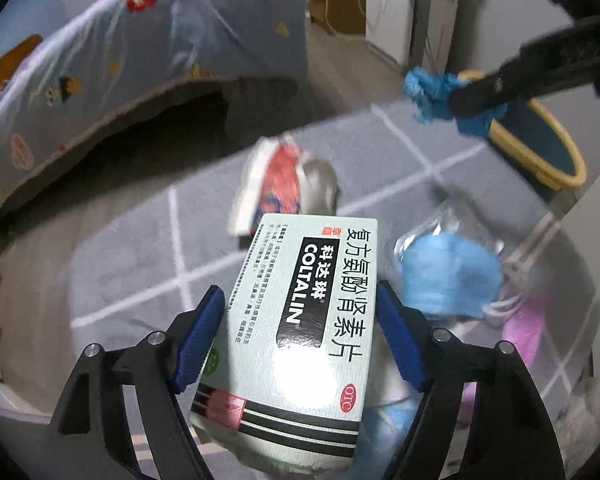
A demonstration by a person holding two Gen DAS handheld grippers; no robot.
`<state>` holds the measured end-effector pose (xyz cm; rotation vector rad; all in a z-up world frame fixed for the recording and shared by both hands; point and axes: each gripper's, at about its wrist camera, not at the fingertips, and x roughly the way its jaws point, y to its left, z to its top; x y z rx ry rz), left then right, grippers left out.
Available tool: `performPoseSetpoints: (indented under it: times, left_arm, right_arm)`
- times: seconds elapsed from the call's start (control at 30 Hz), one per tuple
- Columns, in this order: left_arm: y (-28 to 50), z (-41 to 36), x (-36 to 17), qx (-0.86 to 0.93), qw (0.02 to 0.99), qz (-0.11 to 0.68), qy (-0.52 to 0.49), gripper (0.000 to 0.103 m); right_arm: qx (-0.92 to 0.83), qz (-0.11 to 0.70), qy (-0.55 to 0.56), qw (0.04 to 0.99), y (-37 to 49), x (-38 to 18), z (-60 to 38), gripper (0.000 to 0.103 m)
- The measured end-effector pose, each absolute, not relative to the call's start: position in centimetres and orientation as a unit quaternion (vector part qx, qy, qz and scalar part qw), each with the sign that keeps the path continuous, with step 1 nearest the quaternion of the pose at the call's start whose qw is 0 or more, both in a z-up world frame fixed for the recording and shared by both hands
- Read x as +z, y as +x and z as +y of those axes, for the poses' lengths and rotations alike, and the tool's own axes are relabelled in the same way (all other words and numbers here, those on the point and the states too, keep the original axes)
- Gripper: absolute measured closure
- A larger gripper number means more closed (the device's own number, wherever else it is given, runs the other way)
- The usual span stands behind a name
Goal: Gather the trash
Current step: 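Carry the glove into the bin while the left gripper lifts the white COLTALIN box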
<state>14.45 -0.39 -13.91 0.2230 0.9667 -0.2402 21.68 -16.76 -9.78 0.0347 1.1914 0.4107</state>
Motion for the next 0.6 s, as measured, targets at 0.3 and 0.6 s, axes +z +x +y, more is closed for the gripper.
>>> performPoseSetpoints:
  times: [0.3, 0.6]
  left_arm:
    - [12.1, -0.7, -7.7, -0.115, 0.904, 0.404, 0.077, 0.027]
    - [12.9, -3.4, -4.8, -0.121, 0.919, 0.367, 0.071, 0.027]
  right_arm:
    - [0.179, 0.537, 0.017, 0.824, 20.7, -6.8, -18.0, 0.074]
    - [0.151, 0.523, 0.036, 0.838, 20.0, -5.7, -22.5, 0.074]
